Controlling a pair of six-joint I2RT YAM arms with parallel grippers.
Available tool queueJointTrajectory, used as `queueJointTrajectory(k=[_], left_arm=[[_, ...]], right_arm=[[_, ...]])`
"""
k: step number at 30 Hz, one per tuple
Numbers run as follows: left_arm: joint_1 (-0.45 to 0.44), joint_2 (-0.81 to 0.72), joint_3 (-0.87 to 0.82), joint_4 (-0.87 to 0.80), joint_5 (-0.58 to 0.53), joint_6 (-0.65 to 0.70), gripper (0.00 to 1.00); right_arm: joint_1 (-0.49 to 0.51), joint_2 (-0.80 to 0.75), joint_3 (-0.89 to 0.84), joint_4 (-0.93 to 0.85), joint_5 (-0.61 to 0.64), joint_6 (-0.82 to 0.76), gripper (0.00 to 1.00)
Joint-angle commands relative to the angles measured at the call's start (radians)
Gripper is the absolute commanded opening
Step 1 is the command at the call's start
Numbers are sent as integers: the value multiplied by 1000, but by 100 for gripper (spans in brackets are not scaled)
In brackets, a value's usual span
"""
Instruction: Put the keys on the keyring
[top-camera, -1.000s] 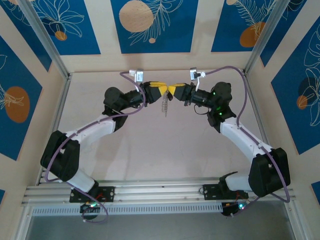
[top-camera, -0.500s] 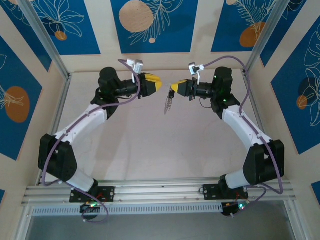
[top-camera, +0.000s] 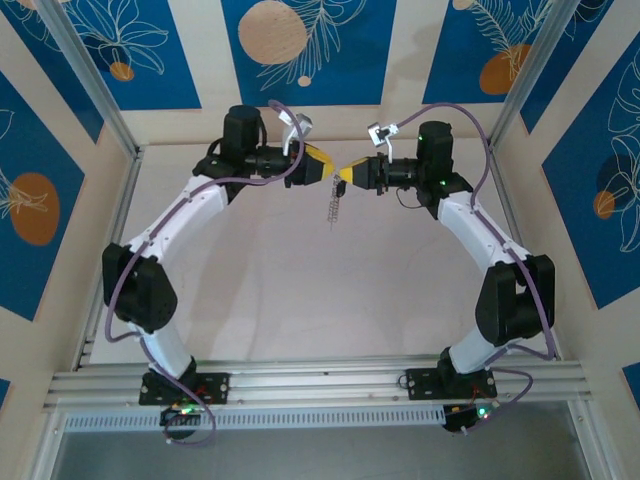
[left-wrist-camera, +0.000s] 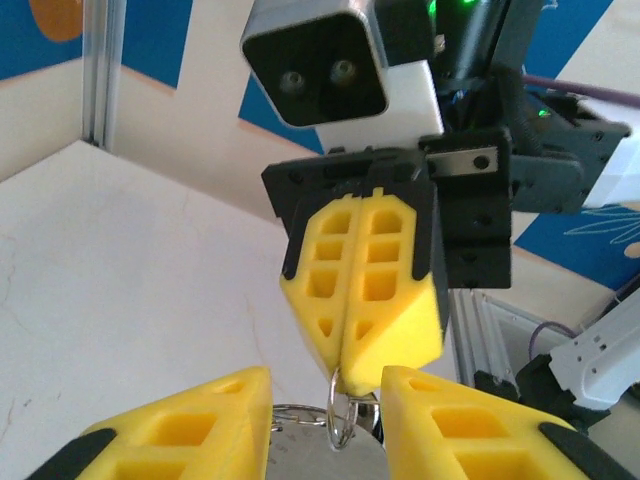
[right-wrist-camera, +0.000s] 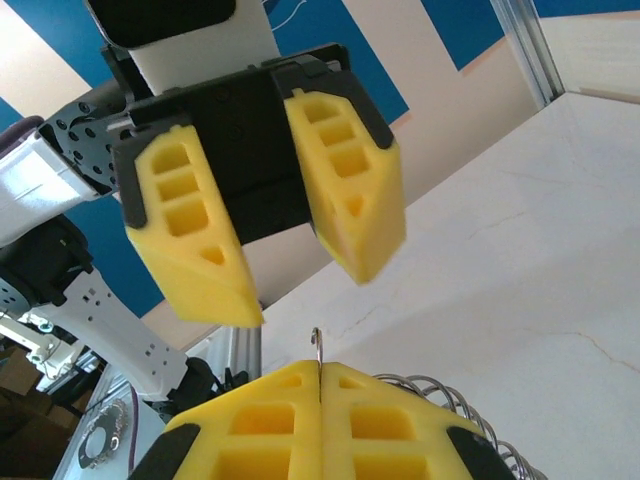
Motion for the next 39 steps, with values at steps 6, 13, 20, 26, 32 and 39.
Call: queueJointTrajectory(k=[6,13,20,26,32,39], left_arm=[[6,45,91,-154,53,106,30],[6,58,91,-156,63,106,27],[6,73,91,-134,66,92,20],[3,80,91,-114,73,80,12],[-6,83,83,-83,81,63,0],[-10,60,2,107,104,-60,0]], right_arm=[[3,28,54,-35,-33,-23,0],[5,39,63,-18,-30,-9,0],[14,48,66,-14,-26,-7,0],[20,52,62,-7,-25,-4,0],[26,60,63,-10,-22,-5,0],[19,51,62,5,-14,31,3]])
